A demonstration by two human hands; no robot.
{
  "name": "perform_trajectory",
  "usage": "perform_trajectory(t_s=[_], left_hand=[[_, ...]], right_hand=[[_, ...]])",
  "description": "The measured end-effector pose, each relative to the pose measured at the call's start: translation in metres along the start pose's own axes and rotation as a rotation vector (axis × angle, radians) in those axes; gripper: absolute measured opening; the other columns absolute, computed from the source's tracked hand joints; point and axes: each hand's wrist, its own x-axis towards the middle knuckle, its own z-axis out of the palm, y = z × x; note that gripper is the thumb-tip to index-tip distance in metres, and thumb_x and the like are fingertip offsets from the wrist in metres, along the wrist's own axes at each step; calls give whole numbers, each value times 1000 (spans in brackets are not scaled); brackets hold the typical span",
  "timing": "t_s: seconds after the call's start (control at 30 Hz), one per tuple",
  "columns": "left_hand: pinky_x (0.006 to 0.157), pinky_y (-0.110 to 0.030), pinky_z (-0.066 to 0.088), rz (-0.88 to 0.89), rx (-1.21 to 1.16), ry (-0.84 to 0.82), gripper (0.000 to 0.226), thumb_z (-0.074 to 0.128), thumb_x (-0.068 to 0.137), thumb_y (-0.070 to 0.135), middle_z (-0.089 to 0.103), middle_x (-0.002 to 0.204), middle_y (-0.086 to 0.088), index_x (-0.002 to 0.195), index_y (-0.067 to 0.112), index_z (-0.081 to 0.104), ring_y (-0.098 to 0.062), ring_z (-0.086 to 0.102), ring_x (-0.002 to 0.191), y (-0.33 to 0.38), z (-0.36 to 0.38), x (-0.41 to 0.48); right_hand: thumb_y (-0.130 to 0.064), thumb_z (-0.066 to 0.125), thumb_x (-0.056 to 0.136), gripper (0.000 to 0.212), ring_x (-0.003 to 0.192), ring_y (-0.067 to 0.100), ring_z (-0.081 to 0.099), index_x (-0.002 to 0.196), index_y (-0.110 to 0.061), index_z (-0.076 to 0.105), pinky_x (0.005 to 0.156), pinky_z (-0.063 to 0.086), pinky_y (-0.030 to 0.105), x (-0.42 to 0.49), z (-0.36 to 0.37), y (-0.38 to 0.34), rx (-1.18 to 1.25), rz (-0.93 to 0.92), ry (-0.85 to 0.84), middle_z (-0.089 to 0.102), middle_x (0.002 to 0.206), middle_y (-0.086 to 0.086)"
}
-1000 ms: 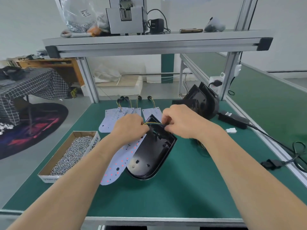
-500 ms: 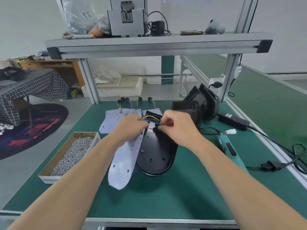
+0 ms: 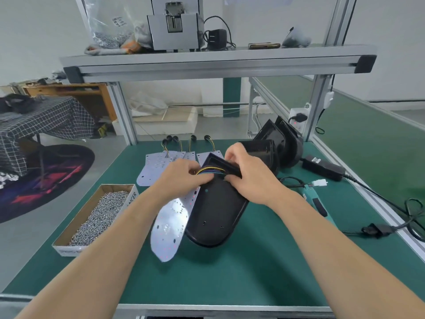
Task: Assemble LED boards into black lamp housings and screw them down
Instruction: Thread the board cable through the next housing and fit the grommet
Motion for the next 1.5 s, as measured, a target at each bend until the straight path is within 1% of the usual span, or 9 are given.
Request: perform_trajectory(t_s=[0.1,0.2,0.27,0.47,0.8,0.9,1.03,1.3,1.5], left_hand=[[64,-25,38,39,-33,-96,38,66,71,70,58,67,15,72,32,67,-4,52,62,-5,-7,-8],[80,-22,45,3,-251,-77,61,60,77,71,58,119,13,128,38,54,-1,59,105,-22,-15,-20],[74,-17,49,-74,-426,-164,62,64,88,62,60,124,8,138,29,48,2,63,103,-38,-21,-30],[52,-21,51,-131,-959,-234,14,74,80,6,65,70,-4,74,13,65,-14,60,54,-49,-29,-41],[49,-12,32,184,-318,-81,15,43,108,20,49,64,22,93,18,43,-1,35,53,-5,-4,-43],[49,-11,34,184,-349,-84,14,44,108,19,49,66,19,94,19,46,0,36,53,-6,-6,-50],[50,-12,39,128,-459,-111,14,46,107,20,52,69,15,94,19,49,-2,46,54,-6,-8,-55],[50,-11,35,184,-383,-55,20,49,106,16,51,68,14,89,27,52,-4,38,54,-3,1,-56],[54,-12,34,287,-337,-1,15,50,106,17,48,69,14,95,27,52,-4,35,59,1,0,-56]], right_hand=[[-10,67,91,48,104,23,61,135,-19,49,92,46,40,-2,0,5,66,65,47,67,108,-4],[-12,68,90,26,100,19,62,116,-17,68,88,46,27,-2,-1,12,72,115,133,71,105,-2],[-13,70,89,16,87,14,59,104,-17,71,74,40,11,-1,-3,16,114,183,193,70,93,-5],[-14,73,82,16,71,13,53,79,-24,61,64,36,28,0,5,22,144,304,282,61,72,-10],[-3,69,84,26,63,12,43,103,-16,57,66,39,34,-11,21,13,318,165,268,58,80,-6],[-2,66,87,47,75,8,52,122,-29,50,77,45,30,-20,10,10,216,-29,141,57,92,-13],[-5,68,88,20,89,19,60,103,-17,71,85,48,39,-18,-4,6,57,-134,79,60,97,-2],[0,67,83,11,81,21,56,85,-11,70,77,47,36,-14,-13,0,25,-106,-17,56,88,0],[-13,70,90,39,75,13,55,118,-19,43,73,46,21,-13,-11,2,292,95,57,60,93,2]])
